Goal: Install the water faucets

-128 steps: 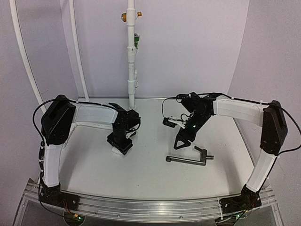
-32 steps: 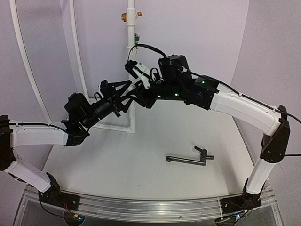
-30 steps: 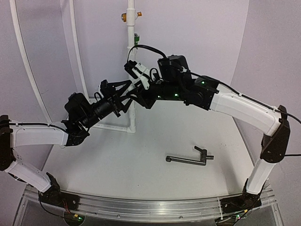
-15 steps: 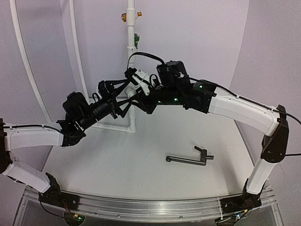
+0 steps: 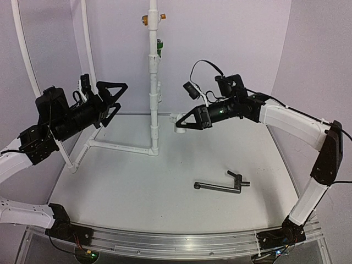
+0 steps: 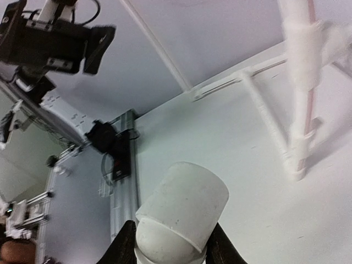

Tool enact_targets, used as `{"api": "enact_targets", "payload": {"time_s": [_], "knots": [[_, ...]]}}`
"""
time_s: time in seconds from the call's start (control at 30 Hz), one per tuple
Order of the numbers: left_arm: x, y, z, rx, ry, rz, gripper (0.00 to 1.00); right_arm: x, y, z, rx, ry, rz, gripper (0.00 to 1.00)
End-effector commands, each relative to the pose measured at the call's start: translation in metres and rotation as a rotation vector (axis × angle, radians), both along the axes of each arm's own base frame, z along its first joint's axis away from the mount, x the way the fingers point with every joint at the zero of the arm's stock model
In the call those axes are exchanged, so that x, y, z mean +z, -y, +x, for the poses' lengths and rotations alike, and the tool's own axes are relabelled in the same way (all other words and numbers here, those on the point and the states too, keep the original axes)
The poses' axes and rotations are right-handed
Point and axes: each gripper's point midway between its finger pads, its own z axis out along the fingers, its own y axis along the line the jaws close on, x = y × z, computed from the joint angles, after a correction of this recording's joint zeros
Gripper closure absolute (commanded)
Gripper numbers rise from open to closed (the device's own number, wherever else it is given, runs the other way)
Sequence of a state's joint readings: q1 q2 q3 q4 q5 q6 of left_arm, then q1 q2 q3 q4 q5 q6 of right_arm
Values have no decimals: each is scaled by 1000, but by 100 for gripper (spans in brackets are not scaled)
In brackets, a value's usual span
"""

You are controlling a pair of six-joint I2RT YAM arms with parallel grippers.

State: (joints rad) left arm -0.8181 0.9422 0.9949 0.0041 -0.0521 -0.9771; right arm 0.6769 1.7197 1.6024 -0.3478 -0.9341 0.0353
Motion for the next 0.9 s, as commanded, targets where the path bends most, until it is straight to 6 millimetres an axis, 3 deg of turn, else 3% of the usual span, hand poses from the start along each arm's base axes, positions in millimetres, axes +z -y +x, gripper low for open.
{"api": "enact_targets", "payload": {"time_s": [0.0, 0.23, 0.5, 0.6, 0.77, 0.87], "knots": [[-20, -2, -9, -37, 51, 284, 0, 32, 5, -77, 298, -203, 121, 100], [-24, 20, -28, -223, 94, 388, 2, 36, 11, -96, 402, -336, 143, 100], [-31, 58, -67, -572, 185, 446, 10, 25, 20, -96, 352, -89, 127, 100], [-39, 66, -79, -680, 199, 465, 16, 7, 18, -107, 406, 1, 45, 100], [-46, 68, -97, -784, 296, 487, 21, -51, 18, -167, 665, 144, -250, 100], [-52, 70, -115, -838, 392, 513, 27, -59, 19, -176, 723, 164, -288, 100]]}}
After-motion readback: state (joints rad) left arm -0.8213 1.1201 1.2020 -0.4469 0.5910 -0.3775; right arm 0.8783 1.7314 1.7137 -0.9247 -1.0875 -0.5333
